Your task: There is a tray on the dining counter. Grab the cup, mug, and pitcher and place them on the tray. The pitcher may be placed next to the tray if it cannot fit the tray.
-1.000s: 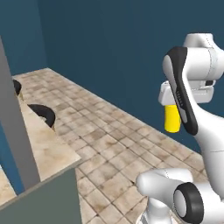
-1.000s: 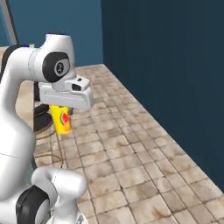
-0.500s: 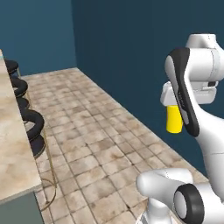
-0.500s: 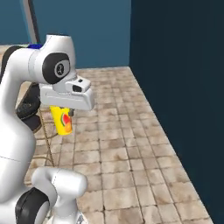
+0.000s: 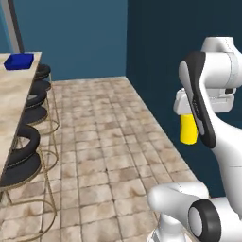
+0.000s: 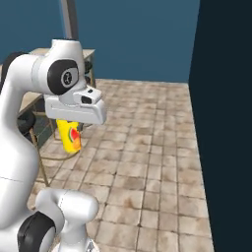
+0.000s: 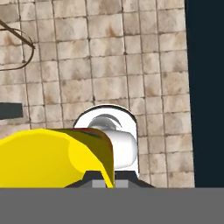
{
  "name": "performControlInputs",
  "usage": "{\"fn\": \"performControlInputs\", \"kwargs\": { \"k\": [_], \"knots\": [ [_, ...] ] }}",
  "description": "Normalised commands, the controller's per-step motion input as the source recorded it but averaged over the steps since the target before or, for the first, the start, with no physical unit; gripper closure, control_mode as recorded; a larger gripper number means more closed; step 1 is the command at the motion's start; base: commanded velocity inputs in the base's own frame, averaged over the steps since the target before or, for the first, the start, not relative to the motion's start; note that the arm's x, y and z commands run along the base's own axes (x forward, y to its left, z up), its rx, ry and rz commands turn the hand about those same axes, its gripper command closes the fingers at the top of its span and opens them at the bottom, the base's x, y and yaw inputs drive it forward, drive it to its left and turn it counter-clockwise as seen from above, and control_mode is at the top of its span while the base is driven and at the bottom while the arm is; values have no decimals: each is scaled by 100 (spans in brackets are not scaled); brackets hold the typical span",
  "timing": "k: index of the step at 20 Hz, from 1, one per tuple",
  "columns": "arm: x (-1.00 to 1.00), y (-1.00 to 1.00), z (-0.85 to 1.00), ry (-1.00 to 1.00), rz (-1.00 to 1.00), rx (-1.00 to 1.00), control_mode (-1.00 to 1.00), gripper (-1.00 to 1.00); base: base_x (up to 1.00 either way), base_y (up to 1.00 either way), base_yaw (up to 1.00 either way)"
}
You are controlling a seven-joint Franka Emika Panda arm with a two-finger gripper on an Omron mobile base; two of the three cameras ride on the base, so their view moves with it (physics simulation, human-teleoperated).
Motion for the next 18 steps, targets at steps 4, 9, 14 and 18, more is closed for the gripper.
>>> {"fn": "performControlInputs", "kwargs": {
  "k": [4, 9, 14, 18],
  "knots": [
    [0, 0, 0, 0, 0, 0, 100, 100, 100, -78, 45],
    [0, 0, 0, 0, 0, 0, 100, 100, 100, -33, 35],
    [0, 0, 0, 0, 0, 0, 100, 100, 100, -9, 26],
    [0, 0, 0, 0, 0, 0, 100, 100, 100, -3, 25]
  ]
}}
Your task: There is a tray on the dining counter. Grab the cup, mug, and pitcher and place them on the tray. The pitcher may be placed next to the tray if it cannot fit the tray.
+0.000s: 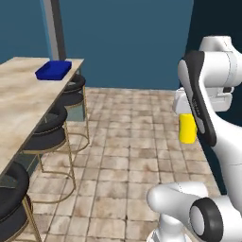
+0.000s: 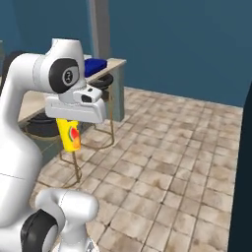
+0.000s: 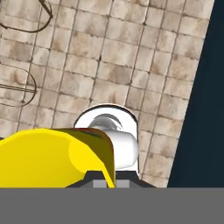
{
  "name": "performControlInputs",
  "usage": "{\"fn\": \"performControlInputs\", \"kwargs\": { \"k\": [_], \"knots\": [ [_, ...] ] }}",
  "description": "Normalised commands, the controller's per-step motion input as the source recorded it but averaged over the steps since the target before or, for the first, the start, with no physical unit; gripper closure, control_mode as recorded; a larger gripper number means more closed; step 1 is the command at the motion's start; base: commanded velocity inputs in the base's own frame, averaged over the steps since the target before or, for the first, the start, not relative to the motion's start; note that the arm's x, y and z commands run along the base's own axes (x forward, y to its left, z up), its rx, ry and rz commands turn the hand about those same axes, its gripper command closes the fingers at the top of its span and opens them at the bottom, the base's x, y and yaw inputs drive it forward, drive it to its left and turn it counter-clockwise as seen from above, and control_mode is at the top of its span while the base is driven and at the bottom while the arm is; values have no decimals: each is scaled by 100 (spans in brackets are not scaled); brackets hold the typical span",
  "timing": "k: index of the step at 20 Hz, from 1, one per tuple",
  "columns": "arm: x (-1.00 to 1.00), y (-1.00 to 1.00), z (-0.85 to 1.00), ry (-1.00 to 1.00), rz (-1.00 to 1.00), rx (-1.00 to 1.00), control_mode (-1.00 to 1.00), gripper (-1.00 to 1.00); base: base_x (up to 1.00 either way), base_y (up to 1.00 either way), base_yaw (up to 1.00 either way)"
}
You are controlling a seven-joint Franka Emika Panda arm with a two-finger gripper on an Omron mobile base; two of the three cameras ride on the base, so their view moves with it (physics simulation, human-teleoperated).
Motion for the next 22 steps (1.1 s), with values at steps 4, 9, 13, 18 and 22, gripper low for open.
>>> {"fn": "performControlInputs", "kwargs": {
  "k": [4, 9, 13, 18, 22],
  "knots": [
    [0, 0, 0, 0, 0, 0, 100, 100, 100, -44, 24],
    [0, 0, 0, 0, 0, 0, 100, 100, 100, -52, 28],
    [0, 0, 0, 0, 0, 0, 100, 100, 100, -54, 29],
    [0, 0, 0, 0, 0, 0, 100, 100, 100, -73, 35],
    [0, 0, 0, 0, 0, 0, 100, 100, 100, -72, 36]
  ]
}}
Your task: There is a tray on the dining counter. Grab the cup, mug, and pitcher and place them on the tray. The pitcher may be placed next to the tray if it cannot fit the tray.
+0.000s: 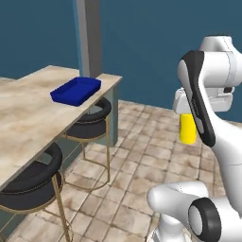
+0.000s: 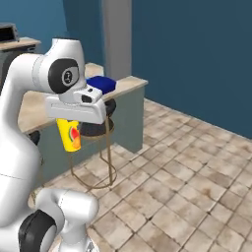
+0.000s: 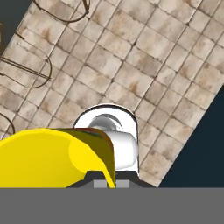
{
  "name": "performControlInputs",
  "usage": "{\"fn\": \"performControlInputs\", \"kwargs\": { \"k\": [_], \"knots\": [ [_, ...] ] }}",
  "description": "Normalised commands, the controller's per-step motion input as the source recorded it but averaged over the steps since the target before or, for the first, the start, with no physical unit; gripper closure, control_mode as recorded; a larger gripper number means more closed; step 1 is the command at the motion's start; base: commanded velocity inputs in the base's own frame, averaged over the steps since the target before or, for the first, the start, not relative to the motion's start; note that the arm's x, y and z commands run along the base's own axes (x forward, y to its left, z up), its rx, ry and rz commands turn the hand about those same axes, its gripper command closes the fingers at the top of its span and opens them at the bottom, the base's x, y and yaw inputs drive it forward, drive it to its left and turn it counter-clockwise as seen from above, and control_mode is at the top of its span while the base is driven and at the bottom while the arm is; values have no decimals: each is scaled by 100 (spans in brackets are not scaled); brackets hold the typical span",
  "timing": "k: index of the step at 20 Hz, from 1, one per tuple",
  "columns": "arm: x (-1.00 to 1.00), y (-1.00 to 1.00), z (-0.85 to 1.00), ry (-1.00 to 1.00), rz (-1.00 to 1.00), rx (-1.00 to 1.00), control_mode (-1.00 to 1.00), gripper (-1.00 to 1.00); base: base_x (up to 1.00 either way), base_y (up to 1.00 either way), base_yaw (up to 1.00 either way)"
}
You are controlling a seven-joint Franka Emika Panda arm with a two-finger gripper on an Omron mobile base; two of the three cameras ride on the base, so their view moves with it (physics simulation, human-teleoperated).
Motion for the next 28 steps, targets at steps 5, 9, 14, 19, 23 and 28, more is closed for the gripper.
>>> {"fn": "performControlInputs", "kwargs": {
  "k": [5, 9, 14, 19, 23, 28],
  "knots": [
    [0, 0, 0, 0, 0, 0, 100, 100, 100, -74, 38],
    [0, 0, 0, 0, 0, 0, 100, 100, 100, -74, 43],
    [0, 0, 0, 0, 0, 0, 100, 100, 96, -82, 49],
    [0, 0, 0, 0, 0, 0, 100, 100, 71, -88, 54],
    [0, 0, 0, 0, 0, 0, 100, 100, 56, -89, 56],
    [0, 0, 0, 0, 0, 0, 100, 100, 54, -79, 55]
  ]
}}
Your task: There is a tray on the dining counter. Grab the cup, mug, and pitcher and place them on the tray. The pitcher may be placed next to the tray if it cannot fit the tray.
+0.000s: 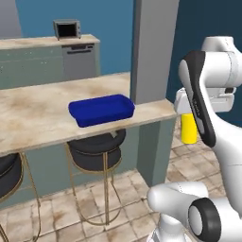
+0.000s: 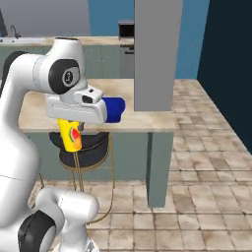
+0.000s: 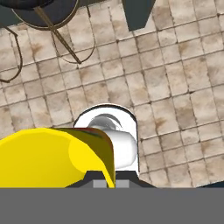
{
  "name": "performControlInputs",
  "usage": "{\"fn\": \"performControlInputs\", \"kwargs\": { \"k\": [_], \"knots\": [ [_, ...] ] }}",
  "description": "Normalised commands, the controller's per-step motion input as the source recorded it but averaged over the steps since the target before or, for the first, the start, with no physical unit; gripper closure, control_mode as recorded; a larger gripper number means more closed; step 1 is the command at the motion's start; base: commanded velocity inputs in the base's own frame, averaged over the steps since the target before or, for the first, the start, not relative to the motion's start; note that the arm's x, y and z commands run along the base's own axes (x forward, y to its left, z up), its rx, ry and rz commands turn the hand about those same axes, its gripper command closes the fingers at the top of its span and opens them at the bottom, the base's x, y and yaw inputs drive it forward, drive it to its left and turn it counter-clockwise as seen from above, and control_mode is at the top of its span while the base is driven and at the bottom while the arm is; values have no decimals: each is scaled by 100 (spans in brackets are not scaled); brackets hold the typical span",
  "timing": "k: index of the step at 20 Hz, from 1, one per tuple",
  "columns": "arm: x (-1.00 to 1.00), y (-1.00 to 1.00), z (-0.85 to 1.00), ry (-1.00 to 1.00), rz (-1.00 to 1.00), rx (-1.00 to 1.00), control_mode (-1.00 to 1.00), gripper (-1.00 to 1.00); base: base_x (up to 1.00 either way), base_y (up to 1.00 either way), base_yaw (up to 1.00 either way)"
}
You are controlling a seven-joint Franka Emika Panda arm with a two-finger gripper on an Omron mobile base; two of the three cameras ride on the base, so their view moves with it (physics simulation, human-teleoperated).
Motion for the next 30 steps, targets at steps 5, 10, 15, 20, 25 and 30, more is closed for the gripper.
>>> {"fn": "performControlInputs", "kwargs": {
  "k": [5, 10, 15, 20, 25, 30],
  "knots": [
    [0, 0, 0, 0, 0, 0, 100, 100, 41, -27, 43],
    [0, 0, 0, 0, 0, 0, 100, 100, 38, 3, 28],
    [0, 0, 0, 0, 0, 0, 100, 100, 47, 10, 18],
    [0, 0, 0, 0, 0, 0, 100, 100, 61, 14, 11],
    [0, 0, 0, 0, 0, 0, 100, 100, 52, 0, 6],
    [0, 0, 0, 0, 0, 0, 100, 100, 64, 0, 6]
  ]
}}
